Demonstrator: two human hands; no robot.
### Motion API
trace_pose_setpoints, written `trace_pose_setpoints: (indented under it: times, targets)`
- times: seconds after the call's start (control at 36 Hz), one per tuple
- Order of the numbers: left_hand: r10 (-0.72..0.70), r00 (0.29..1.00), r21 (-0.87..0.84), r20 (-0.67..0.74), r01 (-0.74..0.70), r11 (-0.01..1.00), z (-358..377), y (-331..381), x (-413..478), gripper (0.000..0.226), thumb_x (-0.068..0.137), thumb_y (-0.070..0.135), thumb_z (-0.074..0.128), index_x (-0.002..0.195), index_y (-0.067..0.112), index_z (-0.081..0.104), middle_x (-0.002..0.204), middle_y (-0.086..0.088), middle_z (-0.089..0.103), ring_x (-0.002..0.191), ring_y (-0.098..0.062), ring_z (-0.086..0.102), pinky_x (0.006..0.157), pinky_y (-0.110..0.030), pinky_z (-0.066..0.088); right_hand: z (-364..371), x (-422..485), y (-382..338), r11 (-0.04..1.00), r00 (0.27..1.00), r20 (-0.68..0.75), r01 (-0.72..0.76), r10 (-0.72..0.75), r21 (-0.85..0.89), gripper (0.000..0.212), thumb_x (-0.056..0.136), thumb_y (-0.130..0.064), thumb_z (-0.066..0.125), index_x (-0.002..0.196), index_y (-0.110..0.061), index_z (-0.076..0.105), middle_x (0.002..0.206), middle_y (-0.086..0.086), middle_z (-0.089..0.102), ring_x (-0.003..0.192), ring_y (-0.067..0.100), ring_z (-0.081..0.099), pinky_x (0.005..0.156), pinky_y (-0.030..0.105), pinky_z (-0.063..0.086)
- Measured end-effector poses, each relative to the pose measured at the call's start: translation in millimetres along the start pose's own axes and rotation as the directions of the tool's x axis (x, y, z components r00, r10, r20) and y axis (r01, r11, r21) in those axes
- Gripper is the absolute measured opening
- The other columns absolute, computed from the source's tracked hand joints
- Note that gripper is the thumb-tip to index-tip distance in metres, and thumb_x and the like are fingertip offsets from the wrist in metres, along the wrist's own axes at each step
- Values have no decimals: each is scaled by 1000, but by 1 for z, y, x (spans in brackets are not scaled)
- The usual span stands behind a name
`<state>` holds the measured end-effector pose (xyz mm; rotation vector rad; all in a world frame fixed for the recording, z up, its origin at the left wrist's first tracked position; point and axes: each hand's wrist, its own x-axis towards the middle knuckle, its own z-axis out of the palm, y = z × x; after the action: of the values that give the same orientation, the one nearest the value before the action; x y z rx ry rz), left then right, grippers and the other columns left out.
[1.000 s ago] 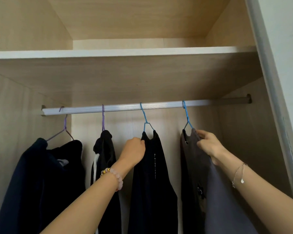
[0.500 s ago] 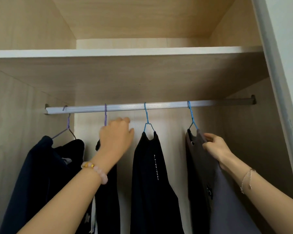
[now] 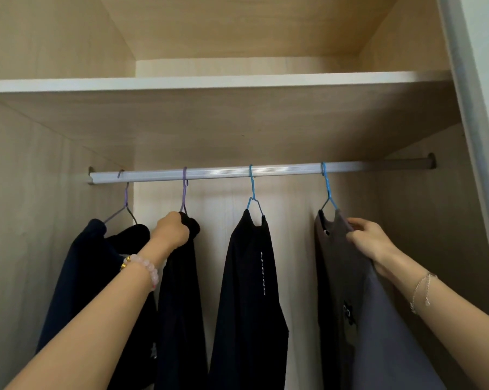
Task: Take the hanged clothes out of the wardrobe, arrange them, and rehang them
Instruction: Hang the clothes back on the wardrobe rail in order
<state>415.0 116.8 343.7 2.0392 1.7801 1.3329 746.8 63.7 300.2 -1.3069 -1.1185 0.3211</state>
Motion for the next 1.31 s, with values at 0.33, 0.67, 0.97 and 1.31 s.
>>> trace_pose_setpoints:
  times: [0.33,0.67,0.97,1.31]
  targets:
    - [42,999,-61,-32,-44,997,-7,-19,9,27,86,-1,42,107,-4,59,109,-27,63,98,-40,60,73,-33,45,-2,-1,1,1000,1000,14,22,-22,19,47,85,7,45,130,-5,51,103,9,59,90,25,57,67,27,48]
    - [477,734,90,-483,-500,862,29,-13,-124,34,90,5,50,122,13,56,122,-3,59,99,-23,57,85,-30,43,-7,-78,52,976,978,93,194,-185,-102,54,89,-17,60,139,-23,41,125,-7,54,118,12,51,97,26,41]
    - [690,695,-486,-204,-683,545,202,-21,-300,30,81,6,43,76,13,71,94,8,66,92,-2,61,82,-11,44,-67,-257,142,900,963,219,230,-156,-370,32,86,-32,55,117,-35,61,113,-24,63,104,-5,61,92,18,49]
    - [509,780,-770,364,-55,636,294,88,-361,73,84,28,66,129,52,15,137,32,23,125,12,28,112,-18,25,-161,-253,169,934,974,-217,-11,-71,-357,56,85,-46,48,138,-49,30,130,-54,27,123,-22,28,107,20,28]
